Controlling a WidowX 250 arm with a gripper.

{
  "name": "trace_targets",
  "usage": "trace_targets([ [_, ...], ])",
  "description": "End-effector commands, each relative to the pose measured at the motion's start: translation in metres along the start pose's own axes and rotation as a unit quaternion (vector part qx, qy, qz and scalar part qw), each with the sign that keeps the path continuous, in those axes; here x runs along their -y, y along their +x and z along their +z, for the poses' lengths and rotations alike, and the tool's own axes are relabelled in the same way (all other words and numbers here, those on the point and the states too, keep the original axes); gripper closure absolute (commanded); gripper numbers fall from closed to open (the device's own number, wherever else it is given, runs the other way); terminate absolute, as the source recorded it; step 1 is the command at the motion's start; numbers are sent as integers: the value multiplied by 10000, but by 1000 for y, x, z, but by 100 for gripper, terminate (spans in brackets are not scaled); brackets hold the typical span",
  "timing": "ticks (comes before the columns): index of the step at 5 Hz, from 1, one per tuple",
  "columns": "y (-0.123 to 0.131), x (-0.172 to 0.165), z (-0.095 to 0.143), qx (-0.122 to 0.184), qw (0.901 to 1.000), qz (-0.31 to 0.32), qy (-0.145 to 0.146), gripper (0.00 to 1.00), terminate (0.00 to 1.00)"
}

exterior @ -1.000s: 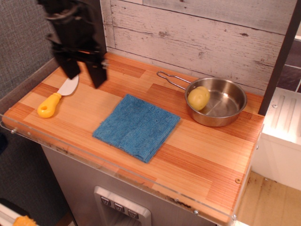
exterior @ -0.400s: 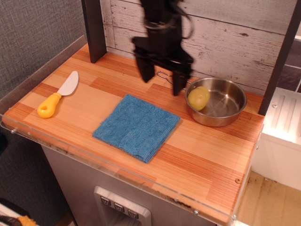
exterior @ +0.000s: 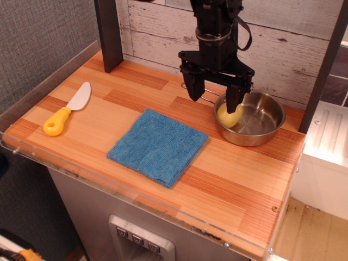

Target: Put the potato above the knife.

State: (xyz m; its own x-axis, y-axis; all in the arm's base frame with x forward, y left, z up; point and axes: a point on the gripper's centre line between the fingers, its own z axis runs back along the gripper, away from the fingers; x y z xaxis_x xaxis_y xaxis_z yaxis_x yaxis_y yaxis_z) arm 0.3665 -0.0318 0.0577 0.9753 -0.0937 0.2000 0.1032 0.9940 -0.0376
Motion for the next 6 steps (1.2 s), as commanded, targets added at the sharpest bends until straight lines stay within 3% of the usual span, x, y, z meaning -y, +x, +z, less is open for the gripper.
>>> trace_targets([
  [1,22,22,9,324,9990,-322,11,0,0],
  [5,14,26,-36,-233,9981,-553,142,0,0],
  [6,13,29,-38,-232,9967,-778,83,100,0],
])
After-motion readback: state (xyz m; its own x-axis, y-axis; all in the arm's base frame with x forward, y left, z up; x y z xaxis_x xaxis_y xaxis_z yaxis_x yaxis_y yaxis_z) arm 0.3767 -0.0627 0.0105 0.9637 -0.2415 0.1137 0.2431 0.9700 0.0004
